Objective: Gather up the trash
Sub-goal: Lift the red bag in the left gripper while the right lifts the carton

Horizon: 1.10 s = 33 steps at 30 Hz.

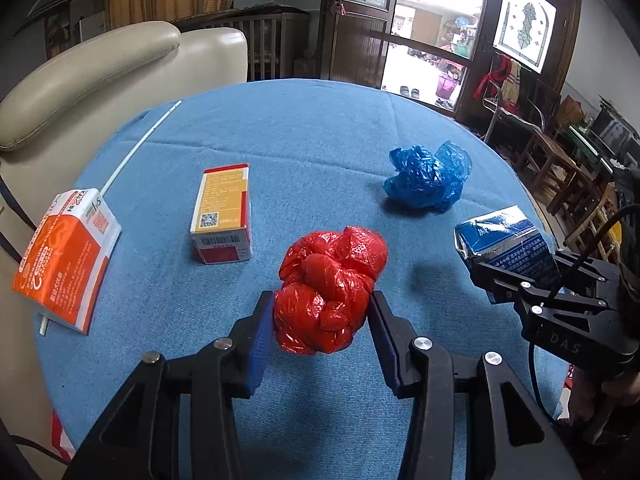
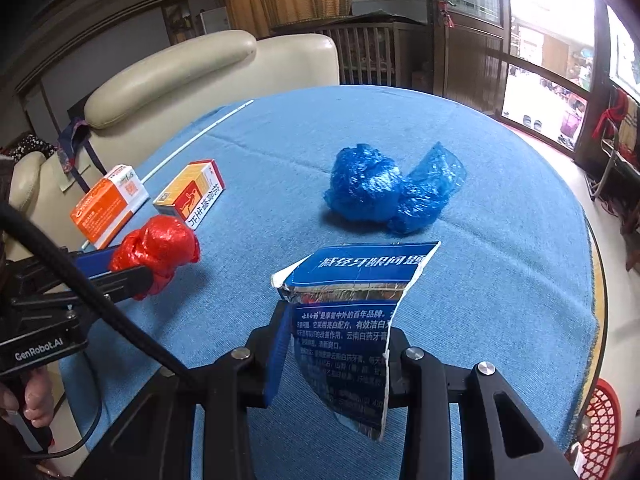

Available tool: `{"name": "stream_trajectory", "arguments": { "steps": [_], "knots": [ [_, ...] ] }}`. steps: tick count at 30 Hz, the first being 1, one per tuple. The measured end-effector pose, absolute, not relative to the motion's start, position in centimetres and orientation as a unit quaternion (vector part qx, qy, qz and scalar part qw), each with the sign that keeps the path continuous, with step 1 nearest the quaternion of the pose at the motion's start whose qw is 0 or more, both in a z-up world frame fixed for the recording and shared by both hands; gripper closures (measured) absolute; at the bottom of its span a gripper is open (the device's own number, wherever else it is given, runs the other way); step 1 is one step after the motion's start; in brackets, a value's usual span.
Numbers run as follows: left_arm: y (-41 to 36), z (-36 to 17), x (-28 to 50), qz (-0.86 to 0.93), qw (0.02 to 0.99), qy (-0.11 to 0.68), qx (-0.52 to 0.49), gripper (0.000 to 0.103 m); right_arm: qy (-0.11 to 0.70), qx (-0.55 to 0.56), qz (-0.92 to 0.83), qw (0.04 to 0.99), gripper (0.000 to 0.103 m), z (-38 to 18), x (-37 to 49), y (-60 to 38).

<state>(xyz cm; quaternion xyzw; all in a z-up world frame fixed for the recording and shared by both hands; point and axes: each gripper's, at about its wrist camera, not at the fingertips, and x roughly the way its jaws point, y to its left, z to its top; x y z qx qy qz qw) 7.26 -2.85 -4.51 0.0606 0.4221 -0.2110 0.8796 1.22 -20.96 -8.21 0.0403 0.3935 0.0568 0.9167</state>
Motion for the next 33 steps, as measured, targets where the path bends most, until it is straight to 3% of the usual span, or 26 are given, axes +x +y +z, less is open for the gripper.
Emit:
{"name": "stream_trajectory", "arguments": {
  "steps": [33],
  "knots": [
    [-6.3, -0.6, 1.9, -0.197, 0.892, 0.395, 0.096, 0.055, 0.337, 0.057, 0.055, 0.938, 0.064, -5.0, -4.2, -23.8]
  ]
}}
